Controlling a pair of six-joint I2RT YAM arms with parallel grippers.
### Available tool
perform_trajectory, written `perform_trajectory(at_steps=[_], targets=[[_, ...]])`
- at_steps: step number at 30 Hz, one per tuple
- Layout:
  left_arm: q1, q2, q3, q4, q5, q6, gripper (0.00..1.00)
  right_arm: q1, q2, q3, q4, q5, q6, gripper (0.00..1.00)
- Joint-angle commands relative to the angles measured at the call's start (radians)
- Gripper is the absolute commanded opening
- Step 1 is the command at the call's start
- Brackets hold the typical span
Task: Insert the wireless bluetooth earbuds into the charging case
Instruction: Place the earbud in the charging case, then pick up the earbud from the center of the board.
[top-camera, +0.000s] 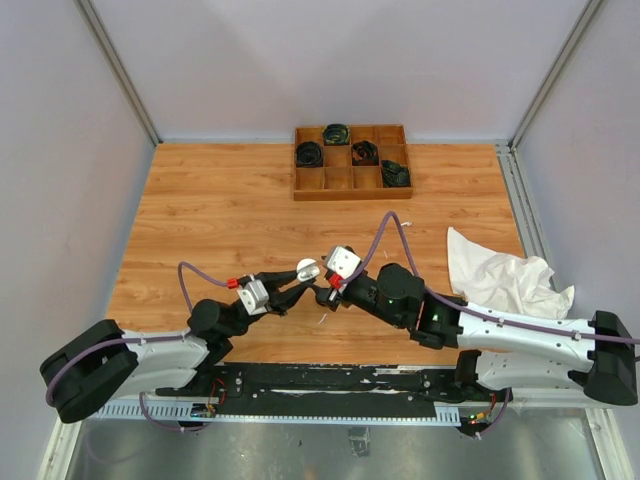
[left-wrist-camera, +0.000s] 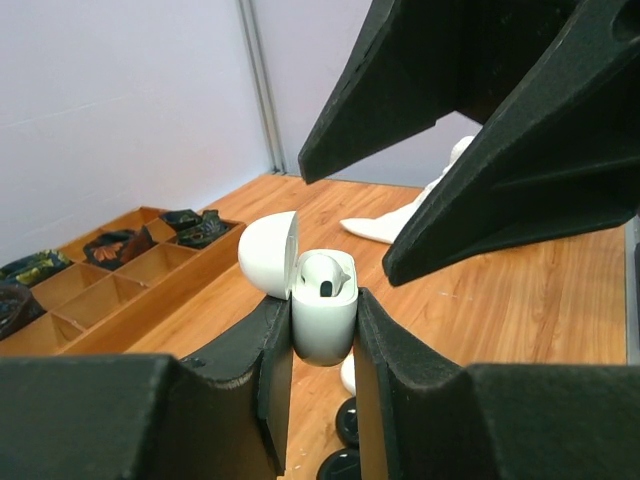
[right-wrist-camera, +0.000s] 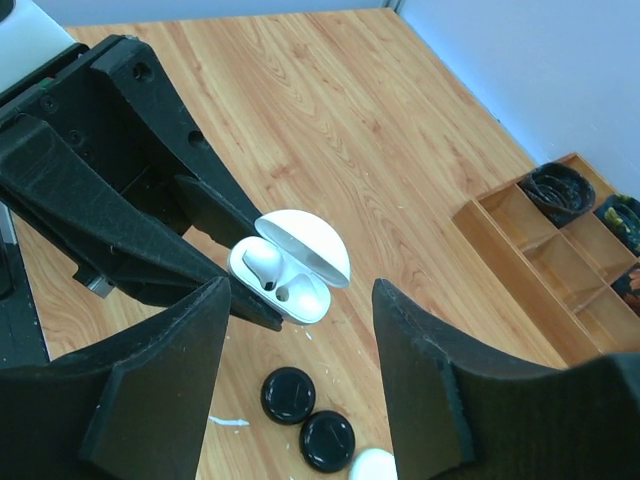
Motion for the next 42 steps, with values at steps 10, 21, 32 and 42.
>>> perform_trajectory(at_steps=[10,21,32,42], targets=[[0.003,-0.003,-0.070,0.022,-0.093,-0.005,0.00,-0.306,-0.037,0.133,-0.385,0.026,0.178,0.65],[0.003,-0.044,-0.071,-0.008,-0.085,-0.011,0.00,-0.734,0.154,0.126,-0.428,-0.037,0.336,0.62],[0.003,-0.050,-0.071,-0.020,-0.080,-0.015,0.00,-0.986,0.552,0.242,-0.283,-0.081,0.483,0.51],[0.003,-0.065,-0.068,-0.045,-0.071,-0.016,0.00,-1.018,0.794,0.374,-0.237,-0.030,0.552,0.38]])
